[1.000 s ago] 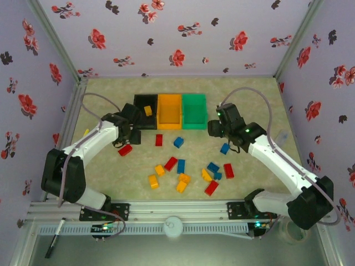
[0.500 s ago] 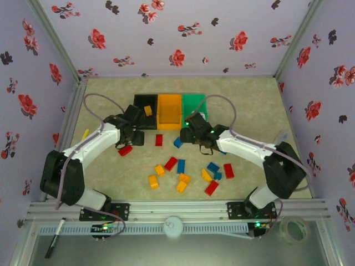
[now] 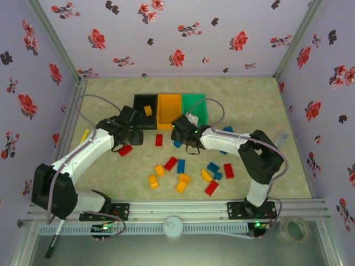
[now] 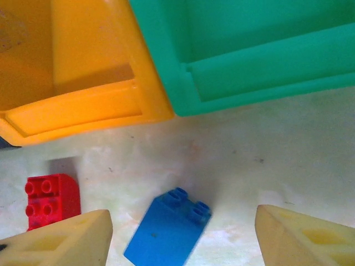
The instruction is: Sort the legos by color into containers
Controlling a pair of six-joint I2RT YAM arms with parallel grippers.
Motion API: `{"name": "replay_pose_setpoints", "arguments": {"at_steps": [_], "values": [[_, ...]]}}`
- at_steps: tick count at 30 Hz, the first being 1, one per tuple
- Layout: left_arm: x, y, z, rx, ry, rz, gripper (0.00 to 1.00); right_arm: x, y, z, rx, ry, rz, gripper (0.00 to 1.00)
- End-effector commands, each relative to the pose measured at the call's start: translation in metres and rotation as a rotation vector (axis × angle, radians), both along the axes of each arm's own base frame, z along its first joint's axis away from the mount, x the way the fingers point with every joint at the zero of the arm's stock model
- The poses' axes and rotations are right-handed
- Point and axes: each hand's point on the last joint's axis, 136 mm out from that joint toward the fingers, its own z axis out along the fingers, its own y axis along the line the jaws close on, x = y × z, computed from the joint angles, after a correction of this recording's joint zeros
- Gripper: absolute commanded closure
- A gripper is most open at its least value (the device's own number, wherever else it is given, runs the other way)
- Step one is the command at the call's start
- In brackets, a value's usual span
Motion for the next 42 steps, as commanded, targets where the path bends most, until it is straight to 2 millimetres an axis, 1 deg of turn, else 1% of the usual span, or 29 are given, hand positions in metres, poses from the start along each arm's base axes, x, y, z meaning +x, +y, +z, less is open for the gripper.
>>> {"name": "replay_pose_setpoints", "arguments": {"at_steps": [1, 6, 12, 14, 21, 27, 30, 33, 34, 36, 38, 41, 42], "values": [[-0.005, -0.003, 0.002, -0.020, -0.008, 0.006, 0.30, 0.005, 0.007, -0.004, 0.004, -0.003, -0.054, 0.35], [-0.008, -0.008, 0.005, -0.033, -0.025, -0.009, 0.30, 0.001, 0.011, -0.013, -0.042, 0.017, -0.061, 0.39], [-0.012, -0.007, 0.008, -0.040, -0.037, -0.012, 0.30, -0.002, 0.017, -0.021, -0.070, 0.032, -0.058, 0.45], [-0.013, -0.007, 0.011, -0.049, -0.046, -0.010, 0.30, -0.002, 0.017, -0.025, -0.078, 0.037, -0.060, 0.49], [-0.015, -0.008, 0.018, -0.060, -0.061, -0.012, 0.30, -0.004, 0.014, -0.029, -0.100, 0.045, -0.054, 0.54], [-0.017, -0.008, 0.023, -0.064, -0.067, -0.014, 0.30, -0.005, 0.016, -0.026, -0.100, 0.042, -0.026, 0.68], [-0.017, -0.008, 0.029, -0.070, -0.078, -0.015, 0.31, -0.004, 0.014, -0.012, -0.109, 0.019, -0.002, 0.73], [-0.017, -0.008, 0.034, -0.080, -0.091, -0.014, 0.31, -0.004, 0.015, 0.013, -0.101, -0.021, 0.037, 0.75], [-0.017, -0.008, 0.036, -0.083, -0.096, -0.012, 0.31, -0.003, 0.015, 0.024, -0.098, -0.039, 0.054, 0.76], [-0.017, -0.008, 0.038, -0.091, -0.105, -0.007, 0.31, 0.003, 0.011, 0.048, -0.121, -0.094, 0.067, 0.76], [-0.017, -0.009, 0.040, -0.097, -0.111, -0.005, 0.31, 0.010, 0.013, 0.070, -0.129, -0.130, 0.095, 0.76], [-0.018, -0.009, 0.040, -0.099, -0.113, -0.003, 0.31, 0.025, 0.019, 0.096, -0.125, -0.177, 0.133, 0.76], [-0.018, -0.009, 0.040, -0.099, -0.113, -0.002, 0.31, 0.031, 0.021, 0.101, -0.124, -0.190, 0.140, 0.76]]}}
